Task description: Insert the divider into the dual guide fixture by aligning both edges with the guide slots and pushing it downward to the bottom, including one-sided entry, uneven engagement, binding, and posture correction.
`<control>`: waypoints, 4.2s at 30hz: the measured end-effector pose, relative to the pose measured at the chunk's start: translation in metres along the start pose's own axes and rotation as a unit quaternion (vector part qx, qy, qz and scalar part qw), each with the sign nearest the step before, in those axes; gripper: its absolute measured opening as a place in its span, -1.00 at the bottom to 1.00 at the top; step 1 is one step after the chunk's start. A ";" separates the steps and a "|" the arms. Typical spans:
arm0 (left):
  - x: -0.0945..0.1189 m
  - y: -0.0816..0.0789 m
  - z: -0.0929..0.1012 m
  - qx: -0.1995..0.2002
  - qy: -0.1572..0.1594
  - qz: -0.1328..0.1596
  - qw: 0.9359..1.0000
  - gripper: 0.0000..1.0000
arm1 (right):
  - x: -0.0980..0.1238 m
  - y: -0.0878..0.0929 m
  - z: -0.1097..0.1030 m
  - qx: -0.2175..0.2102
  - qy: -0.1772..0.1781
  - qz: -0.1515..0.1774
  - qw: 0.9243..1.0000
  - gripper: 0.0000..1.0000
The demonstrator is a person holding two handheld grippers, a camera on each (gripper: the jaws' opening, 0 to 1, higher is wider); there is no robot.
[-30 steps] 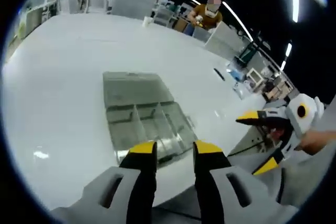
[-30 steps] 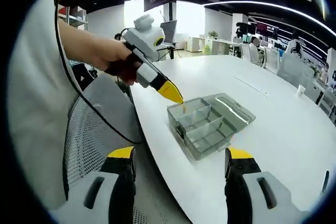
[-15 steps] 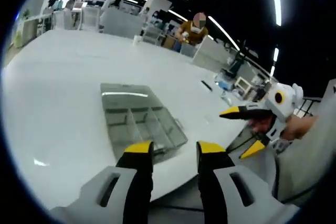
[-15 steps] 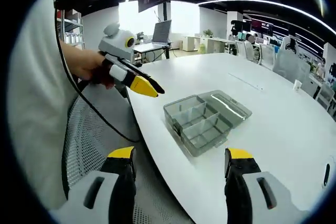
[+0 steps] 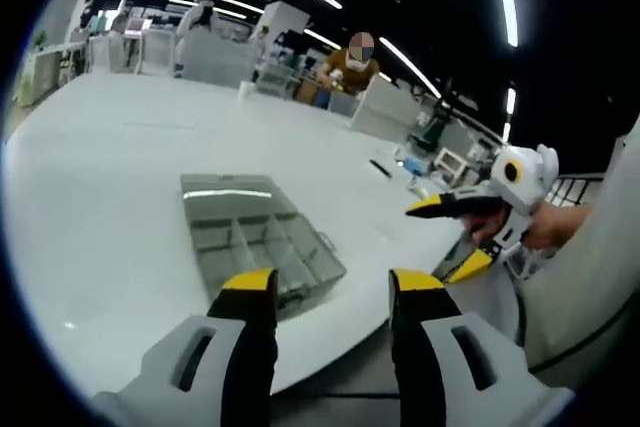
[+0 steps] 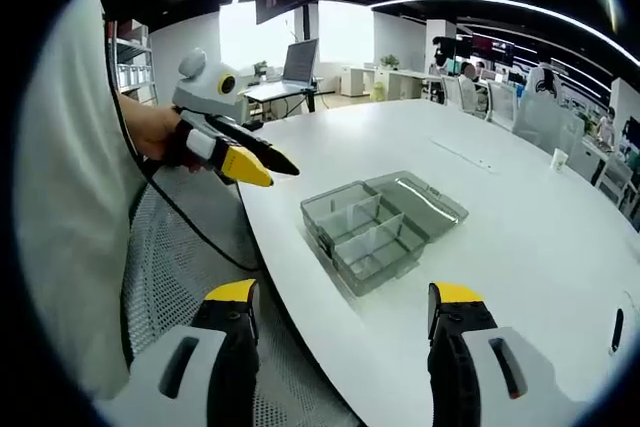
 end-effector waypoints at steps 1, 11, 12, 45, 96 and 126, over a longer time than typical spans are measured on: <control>0.001 -0.002 0.003 0.001 0.002 0.003 1.000 -0.08 | 0.001 0.000 0.002 0.000 0.002 0.000 1.000 0.33; -0.003 -0.018 0.017 -0.017 0.010 0.026 0.999 0.06 | 0.008 -0.004 0.018 -0.007 0.018 0.002 1.000 0.33; -0.003 -0.019 0.018 -0.020 0.010 0.027 0.999 0.07 | 0.009 -0.004 0.020 -0.007 0.020 0.002 1.000 0.33; -0.010 0.007 0.022 -0.117 -0.027 -0.027 0.992 0.41 | 0.021 0.009 0.074 -0.023 0.054 -0.023 0.998 0.27; -0.004 0.017 0.024 -0.145 -0.043 -0.069 0.986 0.54 | 0.023 0.075 0.131 0.012 0.052 -0.122 0.991 0.19; -0.002 0.013 0.014 -0.148 -0.054 -0.083 0.984 0.60 | 0.022 0.133 0.168 0.045 0.042 -0.206 0.977 0.06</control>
Point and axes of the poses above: the point that each gripper's makers call its tool centre point, and the gripper's own axes: x roughly backward along the fingers, z roughly to its right, y roughly out of its underside, the point moved 3 cm from there along x, roughly backward along the fingers, and after that the axes turned 2 degrees about -x, right-handed, at the moved point
